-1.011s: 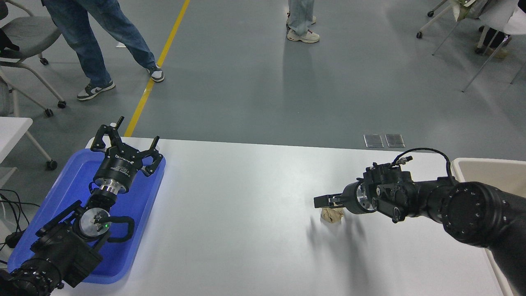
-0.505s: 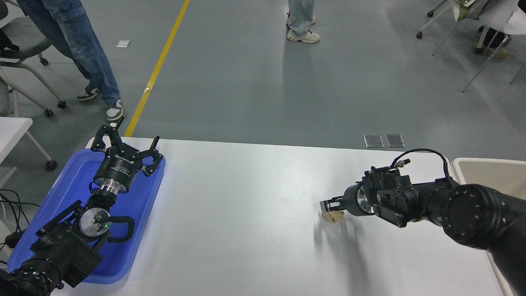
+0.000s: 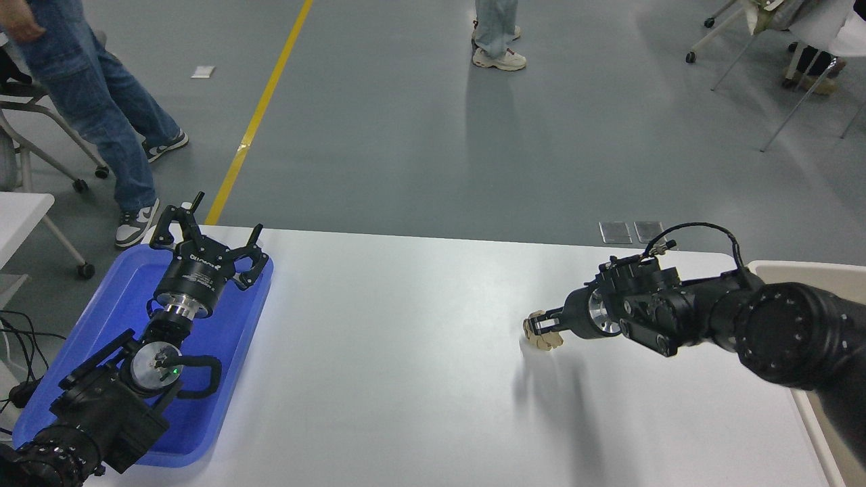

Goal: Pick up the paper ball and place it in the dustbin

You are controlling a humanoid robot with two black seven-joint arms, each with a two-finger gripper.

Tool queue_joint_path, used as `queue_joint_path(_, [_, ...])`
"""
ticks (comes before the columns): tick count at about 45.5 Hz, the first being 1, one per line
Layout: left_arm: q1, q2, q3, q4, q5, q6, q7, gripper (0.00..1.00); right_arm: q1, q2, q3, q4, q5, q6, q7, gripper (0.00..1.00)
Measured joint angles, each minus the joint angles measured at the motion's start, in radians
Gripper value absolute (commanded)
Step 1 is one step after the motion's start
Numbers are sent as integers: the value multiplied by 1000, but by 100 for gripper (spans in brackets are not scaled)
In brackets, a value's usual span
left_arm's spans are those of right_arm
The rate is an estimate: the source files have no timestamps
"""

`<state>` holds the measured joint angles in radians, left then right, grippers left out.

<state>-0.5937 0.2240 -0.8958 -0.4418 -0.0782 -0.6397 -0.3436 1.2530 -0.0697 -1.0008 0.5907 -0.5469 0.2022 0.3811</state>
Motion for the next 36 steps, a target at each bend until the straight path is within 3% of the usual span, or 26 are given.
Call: queue_joint_path(36, [0, 0, 0, 0, 0, 0, 0, 100, 683, -291, -83, 408, -5, 309, 36, 0])
